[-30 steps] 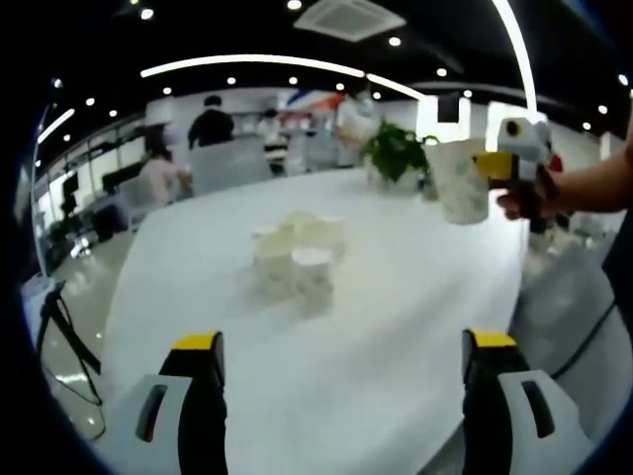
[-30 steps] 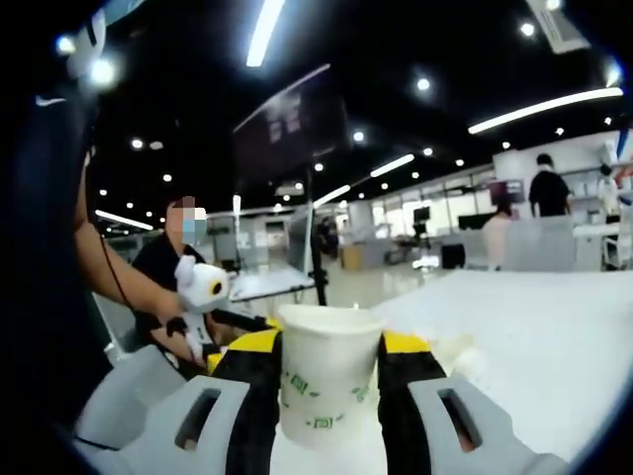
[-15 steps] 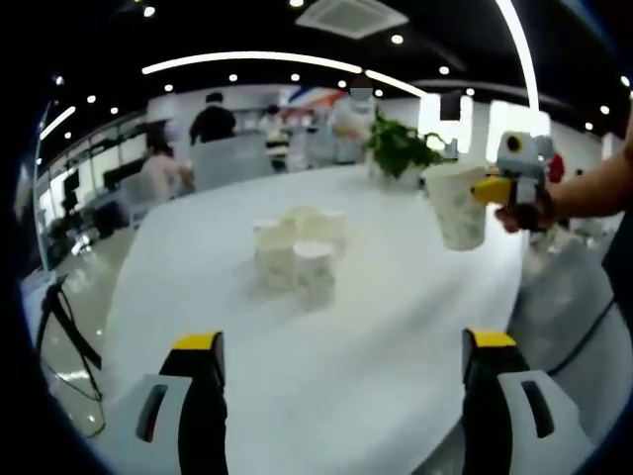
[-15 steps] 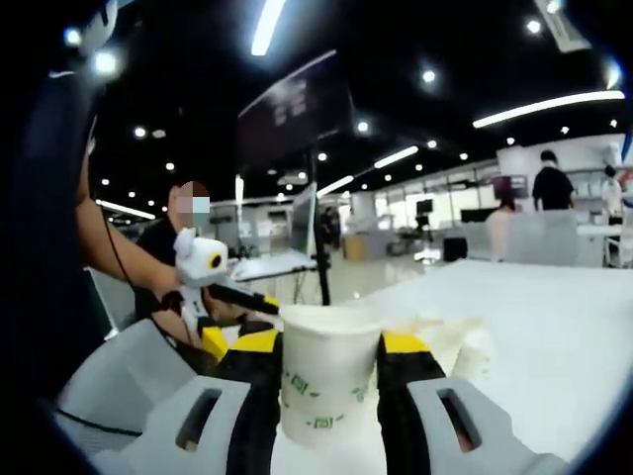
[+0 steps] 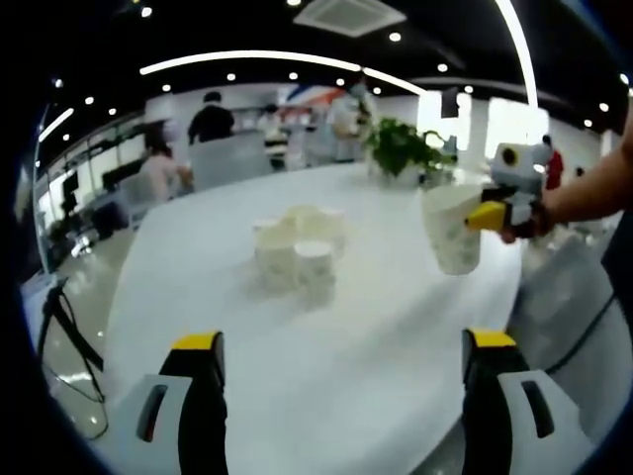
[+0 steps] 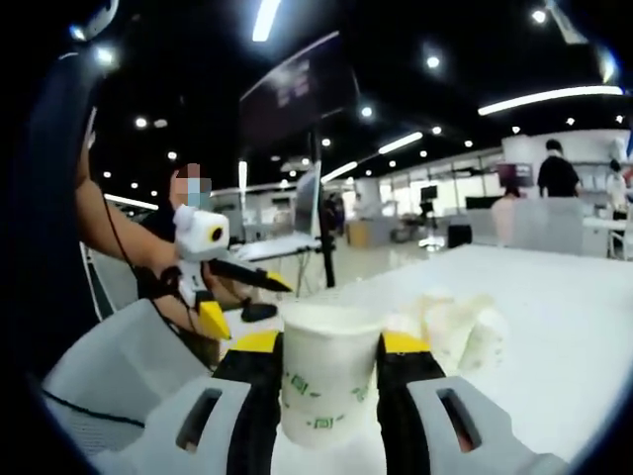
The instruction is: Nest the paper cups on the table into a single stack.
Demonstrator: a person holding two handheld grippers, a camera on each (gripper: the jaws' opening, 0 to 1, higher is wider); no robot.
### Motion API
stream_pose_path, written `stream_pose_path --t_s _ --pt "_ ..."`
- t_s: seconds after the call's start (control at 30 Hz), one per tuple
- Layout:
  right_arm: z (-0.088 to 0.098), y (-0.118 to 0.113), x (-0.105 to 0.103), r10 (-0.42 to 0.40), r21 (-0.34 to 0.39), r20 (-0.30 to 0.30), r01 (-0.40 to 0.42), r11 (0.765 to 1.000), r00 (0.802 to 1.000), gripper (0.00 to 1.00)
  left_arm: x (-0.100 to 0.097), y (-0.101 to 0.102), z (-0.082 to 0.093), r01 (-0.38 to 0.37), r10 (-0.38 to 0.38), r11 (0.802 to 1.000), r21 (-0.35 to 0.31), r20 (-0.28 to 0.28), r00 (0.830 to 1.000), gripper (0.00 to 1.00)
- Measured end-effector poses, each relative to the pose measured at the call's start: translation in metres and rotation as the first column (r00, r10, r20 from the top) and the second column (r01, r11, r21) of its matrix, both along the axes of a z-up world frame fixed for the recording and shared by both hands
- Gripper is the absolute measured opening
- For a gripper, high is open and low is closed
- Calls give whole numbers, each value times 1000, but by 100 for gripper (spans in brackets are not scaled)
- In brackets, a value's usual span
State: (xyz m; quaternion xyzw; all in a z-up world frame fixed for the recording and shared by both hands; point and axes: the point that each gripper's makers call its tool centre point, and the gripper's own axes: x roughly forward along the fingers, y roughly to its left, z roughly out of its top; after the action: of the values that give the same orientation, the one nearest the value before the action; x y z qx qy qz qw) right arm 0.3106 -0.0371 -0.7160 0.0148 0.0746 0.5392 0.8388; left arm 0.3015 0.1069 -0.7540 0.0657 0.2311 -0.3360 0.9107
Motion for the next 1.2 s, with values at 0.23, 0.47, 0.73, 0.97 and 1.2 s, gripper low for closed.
stream_pose_path --t_s 0.23,0.47,0.73,0.97,1.2 --pt "-11 -1 2 -13 -11 -15 12 1000 1000 35 0 0 0 3 -3 1000 3 -3 1000 99" --pt "-29 -1 1 -9 -35 -37 8 999 999 35 0 -2 -1 5 -5 1000 4 -6 1000 99" --pt "-50 3 0 -10 -60 -69 6 998 998 34 -1 -3 -3 6 -6 1000 1 -10 1000 99" --pt "-68 7 2 -11 -89 -79 4 996 997 34 -4 0 -3 2 -2 1000 4 -13 1000 99" --pt "-81 10 7 -24 -106 -89 14 994 996 35 -6 1 -4 -2 2 1000 9 -16 1000 99"
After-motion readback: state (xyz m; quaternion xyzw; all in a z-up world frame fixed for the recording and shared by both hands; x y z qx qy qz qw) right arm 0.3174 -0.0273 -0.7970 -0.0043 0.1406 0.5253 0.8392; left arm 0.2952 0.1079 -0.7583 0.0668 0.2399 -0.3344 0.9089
